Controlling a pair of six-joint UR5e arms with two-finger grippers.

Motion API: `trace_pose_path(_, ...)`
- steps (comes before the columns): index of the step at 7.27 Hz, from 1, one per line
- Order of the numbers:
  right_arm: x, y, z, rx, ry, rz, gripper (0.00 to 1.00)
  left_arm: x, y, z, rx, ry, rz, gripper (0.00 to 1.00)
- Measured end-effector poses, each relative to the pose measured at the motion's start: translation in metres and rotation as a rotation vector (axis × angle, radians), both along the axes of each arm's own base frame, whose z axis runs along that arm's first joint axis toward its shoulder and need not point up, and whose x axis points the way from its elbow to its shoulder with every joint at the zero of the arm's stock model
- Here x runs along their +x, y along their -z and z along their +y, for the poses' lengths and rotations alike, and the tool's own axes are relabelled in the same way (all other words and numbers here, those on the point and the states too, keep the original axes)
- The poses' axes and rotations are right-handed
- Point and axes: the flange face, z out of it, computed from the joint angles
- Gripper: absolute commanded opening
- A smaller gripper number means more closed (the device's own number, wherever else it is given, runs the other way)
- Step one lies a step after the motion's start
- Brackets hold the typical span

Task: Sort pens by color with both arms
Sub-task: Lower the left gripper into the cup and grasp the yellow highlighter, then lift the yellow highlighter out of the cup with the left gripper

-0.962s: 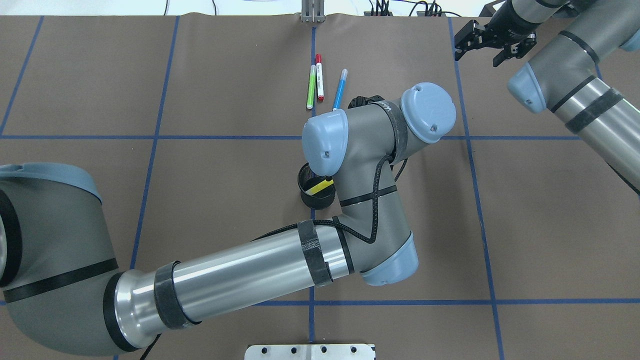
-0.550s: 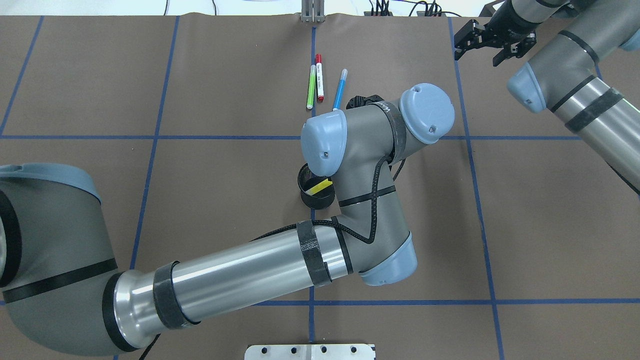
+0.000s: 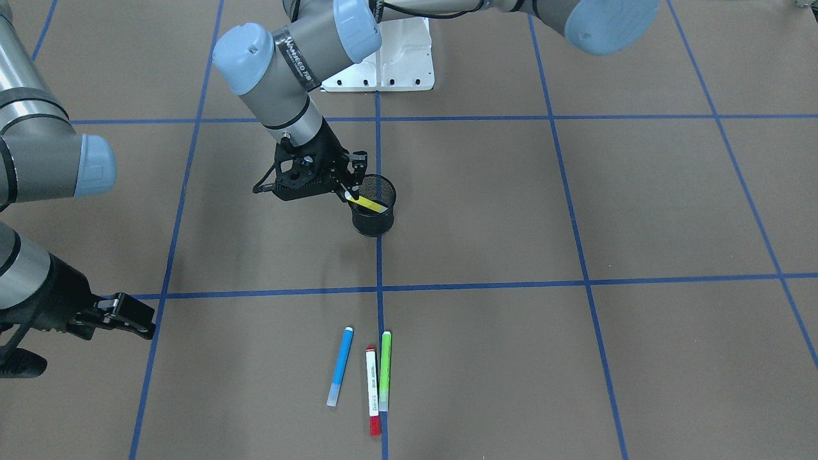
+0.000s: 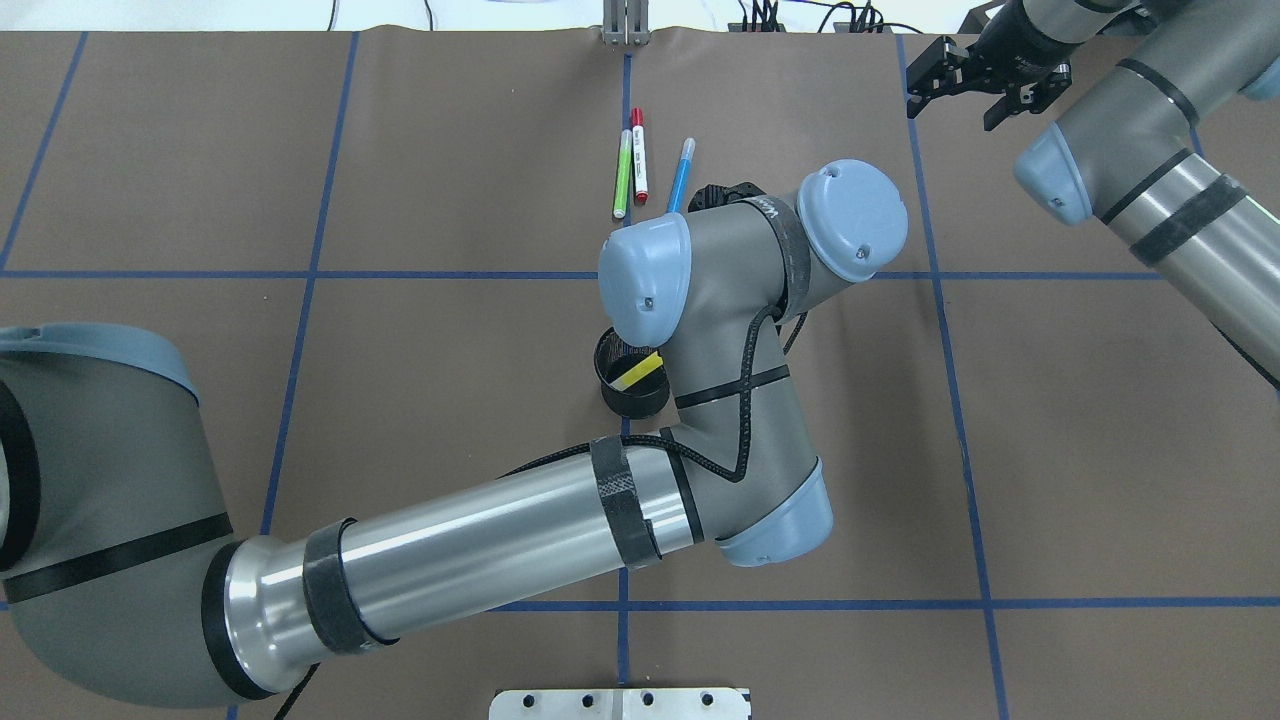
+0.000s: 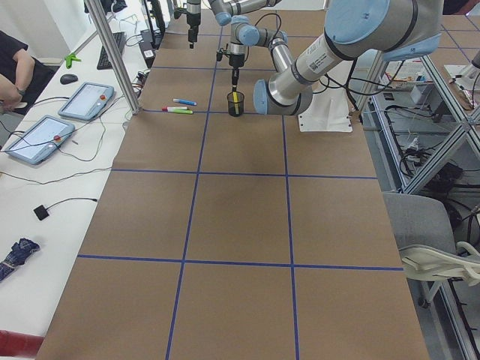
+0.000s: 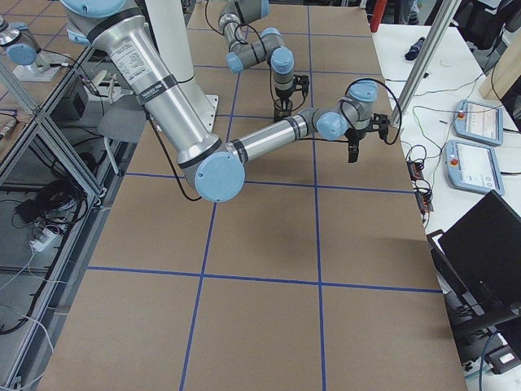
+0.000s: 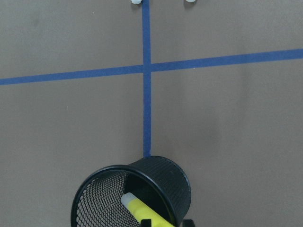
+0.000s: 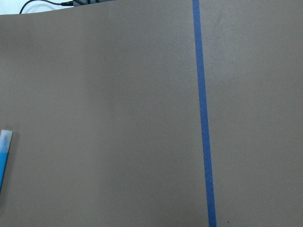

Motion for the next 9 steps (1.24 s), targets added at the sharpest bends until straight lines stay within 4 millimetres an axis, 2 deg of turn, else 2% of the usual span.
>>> trace_pose_path(1, 0.000, 0.002, 0.000, 0.001, -0.001, -0.002, 1.00, -0.010, -0.002, -0.004, 0.002, 0.018, 0.002, 0.00)
trace_pose_path(2, 0.000, 0.004, 0.000, 0.002, -0.002, -0.004, 1.00, -0.027, -0.002, -0.008, 0.002, 0.036, 0.002, 0.00)
trace_pose_path(6, 0.000, 0.019, 0.001, 0.015, -0.006, -0.020, 1.00, -0.101, 0.023, 0.000, 0.019, 0.068, 0.031, 0.00)
trace_pose_path(7, 0.000, 0.021, 0.002, 0.018, -0.006, -0.022, 1.00, -0.124, 0.029, 0.010, 0.040, 0.065, 0.067, 0.00)
trace_pose_path(9, 0.001, 0.026, 0.004, 0.024, -0.006, -0.026, 1.00, -0.184, 0.034, 0.029, 0.099, 0.079, 0.177, 0.00)
